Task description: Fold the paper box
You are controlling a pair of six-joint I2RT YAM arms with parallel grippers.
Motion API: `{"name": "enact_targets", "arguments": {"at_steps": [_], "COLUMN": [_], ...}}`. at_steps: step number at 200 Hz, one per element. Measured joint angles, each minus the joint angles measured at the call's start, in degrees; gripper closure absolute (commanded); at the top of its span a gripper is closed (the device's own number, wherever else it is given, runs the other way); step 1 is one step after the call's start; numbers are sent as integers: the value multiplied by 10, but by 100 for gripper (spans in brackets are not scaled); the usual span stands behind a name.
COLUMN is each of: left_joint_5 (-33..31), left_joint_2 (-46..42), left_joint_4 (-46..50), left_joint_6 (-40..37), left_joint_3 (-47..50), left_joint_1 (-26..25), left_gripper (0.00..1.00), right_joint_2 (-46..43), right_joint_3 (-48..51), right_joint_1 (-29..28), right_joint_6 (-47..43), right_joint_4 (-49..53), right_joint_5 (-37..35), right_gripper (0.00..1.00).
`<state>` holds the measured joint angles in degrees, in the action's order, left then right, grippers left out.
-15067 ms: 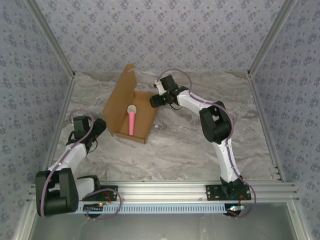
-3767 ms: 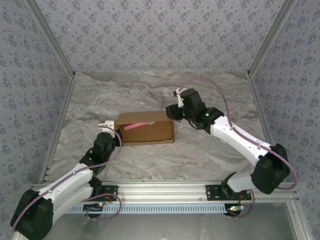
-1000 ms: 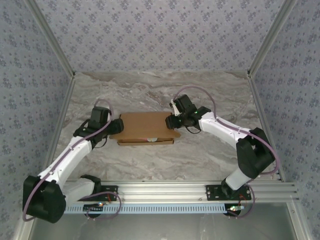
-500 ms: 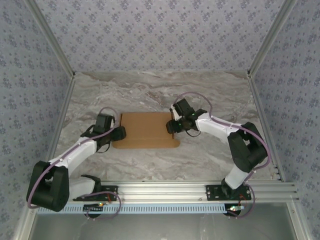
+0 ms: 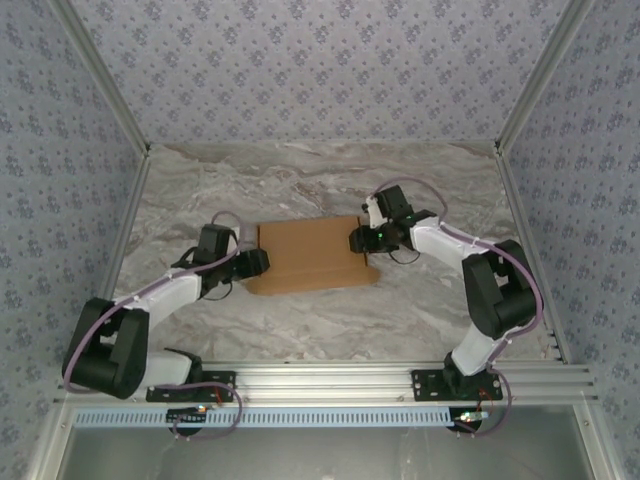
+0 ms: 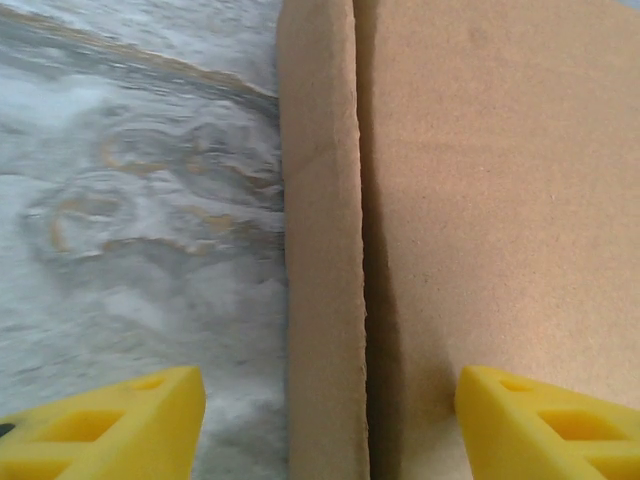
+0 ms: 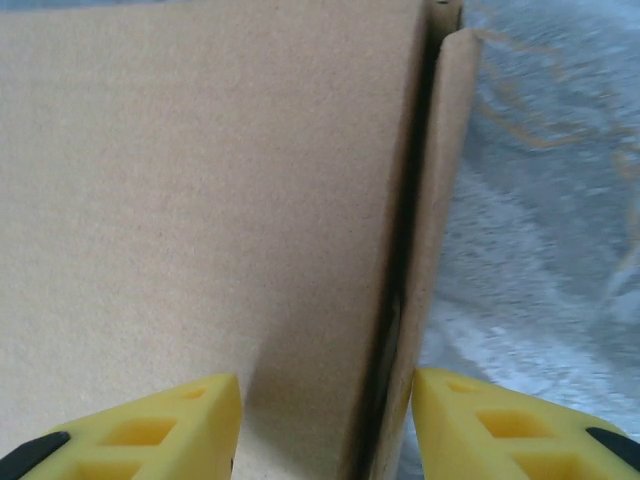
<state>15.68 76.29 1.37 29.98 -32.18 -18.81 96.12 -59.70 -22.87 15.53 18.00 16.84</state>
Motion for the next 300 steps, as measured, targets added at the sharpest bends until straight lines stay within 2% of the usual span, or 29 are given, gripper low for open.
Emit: {"name": "enact_targets", "arguments": {"at_steps": [25,62,112,137,177,233,264,300], "left_joint_5": [5,-45,-89,-88,-43,45,99,149], "left_joint_2": [33,27,-5,27,157,347,403,433], "left_joint_4": [-10,-1,16,21,27,141,216,277], "left_joint_6": [3,1,-28,-55,-109,-198,-233,-256], "left_joint_3": [-28,-45,-66,-114,-252,-479,-553,-589], "left_joint_1": [-27,-38,-39,-39,-41,-42,-40,-32], "left_gripper": [31,28,26,26,27,29,29,30], "right_joint_2": [-1,-56,-145,-184,-240,-203,-148,-93], "right_joint_3": [0,7,47,51,56,104,111,110], "right_joint_1": [31,34,-9,-71,-153,-226,-237,-227], "right_joint_6": [-5,-15,-17,-17,-23,-32,-33,-40], "right_joint_4": [5,27,55,93,111,106,83,68], "right_joint_5": [1,-25,-81,-120,-77,32,69,77], "right_gripper": [47,42,40,38,39,41,42,44]}}
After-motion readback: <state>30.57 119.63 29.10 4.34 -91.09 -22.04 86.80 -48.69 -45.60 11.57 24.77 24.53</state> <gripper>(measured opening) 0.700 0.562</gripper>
